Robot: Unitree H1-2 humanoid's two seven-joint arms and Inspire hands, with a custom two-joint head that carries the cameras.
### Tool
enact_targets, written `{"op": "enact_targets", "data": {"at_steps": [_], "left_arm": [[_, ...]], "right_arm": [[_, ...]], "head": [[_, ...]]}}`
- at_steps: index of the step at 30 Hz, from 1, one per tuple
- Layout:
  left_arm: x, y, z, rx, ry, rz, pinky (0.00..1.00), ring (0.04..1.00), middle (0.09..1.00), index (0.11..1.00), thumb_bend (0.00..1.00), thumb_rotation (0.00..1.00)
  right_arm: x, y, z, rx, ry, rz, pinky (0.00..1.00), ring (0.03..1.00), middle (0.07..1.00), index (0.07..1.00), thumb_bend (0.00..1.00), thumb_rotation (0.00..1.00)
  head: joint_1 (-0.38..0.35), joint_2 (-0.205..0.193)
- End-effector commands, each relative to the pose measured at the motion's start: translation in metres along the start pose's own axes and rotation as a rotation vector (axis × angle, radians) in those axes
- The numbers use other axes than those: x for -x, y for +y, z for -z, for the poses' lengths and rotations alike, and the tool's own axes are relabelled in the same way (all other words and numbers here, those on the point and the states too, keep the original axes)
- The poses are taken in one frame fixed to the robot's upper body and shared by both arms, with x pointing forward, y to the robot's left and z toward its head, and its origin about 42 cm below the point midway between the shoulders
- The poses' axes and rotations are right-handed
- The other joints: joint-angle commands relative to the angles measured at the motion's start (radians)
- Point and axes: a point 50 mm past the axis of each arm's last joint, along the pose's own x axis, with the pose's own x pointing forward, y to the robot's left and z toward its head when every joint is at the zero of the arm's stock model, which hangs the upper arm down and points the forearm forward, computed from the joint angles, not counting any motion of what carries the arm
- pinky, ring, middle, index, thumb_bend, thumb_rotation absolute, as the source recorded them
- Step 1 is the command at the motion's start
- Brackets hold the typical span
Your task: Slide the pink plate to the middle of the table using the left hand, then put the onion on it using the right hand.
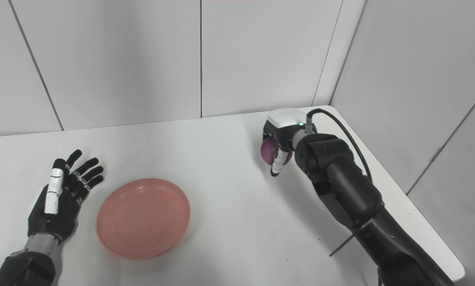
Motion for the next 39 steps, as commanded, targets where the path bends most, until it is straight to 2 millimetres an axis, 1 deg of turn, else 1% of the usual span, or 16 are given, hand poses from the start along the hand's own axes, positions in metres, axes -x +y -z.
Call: {"op": "enact_targets", "data": {"at_steps": [1,3,5,8,11,15,19,22,23,25,26,29,30,33,35,39], "left_arm": [[0.003,-0.002,0.014,0.003,0.071,-0.02,0.81,0.787,0.803,0.899,0.7,0.81],[0.003,-0.005,0.014,0.008,0.067,-0.018,0.8,0.785,0.8,0.9,0.69,0.81],[0.003,-0.008,0.014,0.012,0.064,-0.018,0.78,0.777,0.782,0.9,0.67,0.81],[0.002,-0.012,0.014,0.02,0.064,-0.021,0.79,0.78,0.783,0.902,0.67,0.81],[0.003,-0.017,0.016,0.006,0.069,-0.019,0.82,0.788,0.79,0.904,0.68,0.82],[0.004,-0.023,0.016,-0.002,0.071,-0.023,0.84,0.794,0.796,0.902,0.68,0.83],[0.005,-0.027,0.016,-0.012,0.079,-0.038,0.82,0.782,0.787,0.891,0.68,0.83],[0.004,-0.03,0.017,-0.009,0.077,-0.049,0.8,0.769,0.778,0.881,0.67,0.82],[0.004,-0.031,0.017,-0.008,0.076,-0.053,0.8,0.767,0.777,0.876,0.67,0.81],[0.003,-0.036,0.018,-0.004,0.077,-0.058,0.78,0.761,0.77,0.871,0.67,0.81],[0.003,-0.038,0.018,-0.004,0.08,-0.056,0.78,0.757,0.766,0.87,0.67,0.8],[0.001,-0.047,0.021,0.001,0.088,-0.057,0.81,0.76,0.771,0.877,0.67,0.81],[0.001,-0.049,0.021,0.003,0.089,-0.059,0.81,0.759,0.77,0.875,0.67,0.8],[0.0,-0.06,0.024,0.01,0.092,-0.06,0.8,0.76,0.767,0.869,0.67,0.79],[0.0,-0.065,0.025,0.011,0.093,-0.056,0.82,0.772,0.775,0.873,0.66,0.79],[-0.002,-0.073,0.029,0.007,0.091,-0.055,0.84,0.793,0.788,0.88,0.65,0.81]], "right_arm": [[0.008,-0.035,-0.012,0.036,-0.028,0.093,0.38,0.446,0.54,0.465,0.52,0.0],[0.011,-0.04,-0.021,0.034,-0.057,0.09,0.38,0.441,0.54,0.47,0.52,0.0],[0.013,-0.043,-0.029,0.031,-0.093,0.091,0.39,0.448,0.543,0.463,0.52,0.0],[0.014,-0.045,-0.044,0.039,-0.154,0.095,0.36,0.434,0.535,0.475,0.52,0.0],[0.013,-0.043,-0.062,0.042,-0.22,0.088,0.34,0.429,0.528,0.483,0.52,0.0],[0.008,-0.041,-0.09,0.067,-0.306,0.082,0.35,0.424,0.517,0.488,0.52,0.0],[0.008,-0.04,-0.111,0.082,-0.367,0.078,0.34,0.42,0.512,0.491,0.52,0.0],[0.011,-0.042,-0.126,0.096,-0.414,0.077,0.35,0.424,0.517,0.487,0.52,0.0],[0.011,-0.043,-0.129,0.097,-0.425,0.077,0.35,0.425,0.516,0.487,0.52,0.0],[0.013,-0.045,-0.136,0.095,-0.452,0.086,0.34,0.421,0.511,0.493,0.52,0.0],[0.015,-0.046,-0.14,0.095,-0.463,0.089,0.34,0.418,0.508,0.497,0.52,0.0],[0.018,-0.046,-0.147,0.084,-0.5,0.096,0.33,0.415,0.504,0.5,0.52,0.0],[0.018,-0.046,-0.147,0.081,-0.507,0.097,0.32,0.404,0.49,0.513,0.52,0.0],[0.017,-0.04,-0.153,0.085,-0.543,0.103,0.31,0.394,0.485,0.526,0.52,0.0],[0.016,-0.036,-0.157,0.097,-0.563,0.107,0.31,0.398,0.489,0.521,0.52,0.0],[0.012,-0.031,-0.162,0.1,-0.6,0.115,0.32,0.413,0.503,0.487,0.52,0.0]], "head": [[0.017,0.004],[0.03,0.007],[0.04,0.009],[0.054,0.01],[0.083,0.013],[0.109,0.014],[0.136,0.016],[0.178,0.022],[0.181,0.023],[0.228,0.028],[0.236,0.029],[0.288,0.03],[0.288,0.03],[0.338,0.027],[0.356,0.027],[0.395,0.027]]}}
